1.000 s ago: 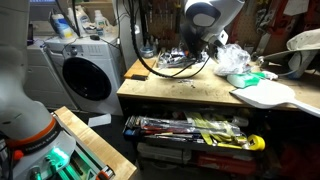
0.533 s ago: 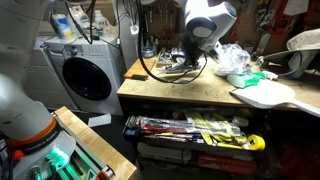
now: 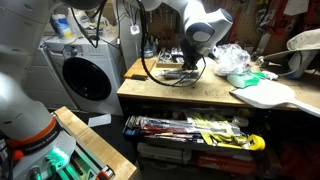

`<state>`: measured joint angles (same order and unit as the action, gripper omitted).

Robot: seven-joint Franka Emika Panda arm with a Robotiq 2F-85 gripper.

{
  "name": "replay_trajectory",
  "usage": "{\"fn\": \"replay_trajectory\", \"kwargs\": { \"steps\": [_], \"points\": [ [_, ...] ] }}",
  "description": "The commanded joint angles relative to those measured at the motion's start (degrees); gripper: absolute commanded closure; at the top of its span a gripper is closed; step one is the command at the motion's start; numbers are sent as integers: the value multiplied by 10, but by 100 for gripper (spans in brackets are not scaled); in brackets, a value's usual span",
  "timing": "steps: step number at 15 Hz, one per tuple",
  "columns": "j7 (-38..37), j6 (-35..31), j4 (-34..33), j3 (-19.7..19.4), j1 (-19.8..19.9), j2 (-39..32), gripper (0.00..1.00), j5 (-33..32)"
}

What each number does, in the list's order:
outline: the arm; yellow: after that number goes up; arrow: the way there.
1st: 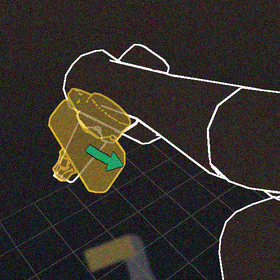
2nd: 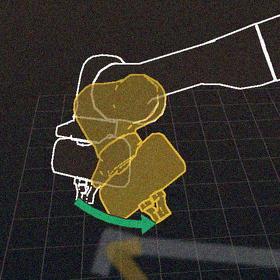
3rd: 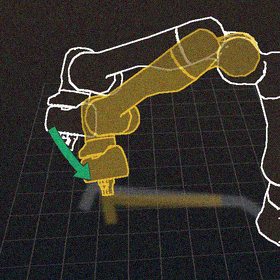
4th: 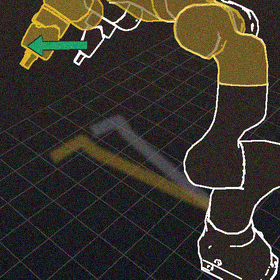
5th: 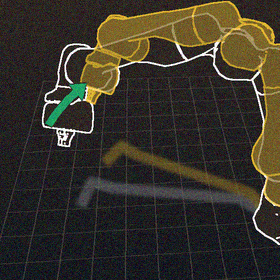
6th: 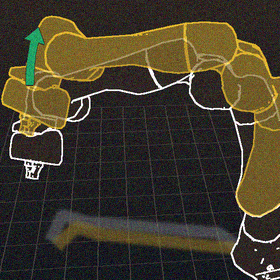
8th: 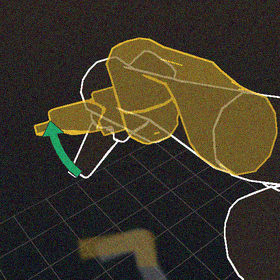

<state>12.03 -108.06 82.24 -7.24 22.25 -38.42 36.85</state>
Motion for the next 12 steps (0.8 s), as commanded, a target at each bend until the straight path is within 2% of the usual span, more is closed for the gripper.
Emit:
{"fn": "replay_trajectory", "kwargs": {
  "steps": [1,4,7,10,12],
  "points": [
    [-21,-2,18,-3,-6,22,48,-40],
    [-51,-26,68,-18,-20,65,24,-89],
    [-59,-56,149,-34,-35,127,2,-163],
    [-62,-79,225,-49,-49,183,0,-242],
    [-58,-117,278,-53,-58,219,0,-282]
  ]
}}
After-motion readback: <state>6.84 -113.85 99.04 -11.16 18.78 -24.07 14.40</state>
